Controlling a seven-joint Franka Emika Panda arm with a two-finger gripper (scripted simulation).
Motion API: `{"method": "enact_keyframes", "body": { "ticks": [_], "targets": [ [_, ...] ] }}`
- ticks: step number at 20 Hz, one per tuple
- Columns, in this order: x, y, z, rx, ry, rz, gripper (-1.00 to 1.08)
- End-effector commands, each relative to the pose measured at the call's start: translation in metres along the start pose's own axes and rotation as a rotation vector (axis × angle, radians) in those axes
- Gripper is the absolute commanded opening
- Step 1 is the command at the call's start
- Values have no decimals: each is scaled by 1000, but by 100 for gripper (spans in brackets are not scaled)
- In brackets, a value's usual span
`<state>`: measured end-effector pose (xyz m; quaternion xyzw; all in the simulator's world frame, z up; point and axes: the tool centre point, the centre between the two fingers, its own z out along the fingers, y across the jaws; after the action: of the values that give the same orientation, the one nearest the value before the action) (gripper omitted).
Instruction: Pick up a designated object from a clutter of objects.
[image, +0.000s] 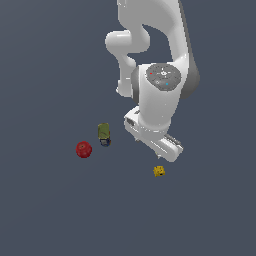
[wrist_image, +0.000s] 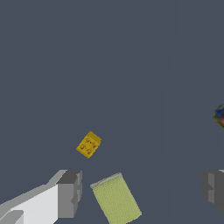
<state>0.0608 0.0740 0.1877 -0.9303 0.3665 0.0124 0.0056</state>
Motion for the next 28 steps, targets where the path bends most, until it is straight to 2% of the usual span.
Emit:
{"method": "enact_keyframes", "body": {
  "ticks": [1, 20, 28],
  "targets": [
    [-1, -7, 9, 0, 2, 56, 100],
    [-16, -54, 83, 3, 19, 470, 100],
    [-23, -66, 106, 6, 24, 595, 100]
  ]
}}
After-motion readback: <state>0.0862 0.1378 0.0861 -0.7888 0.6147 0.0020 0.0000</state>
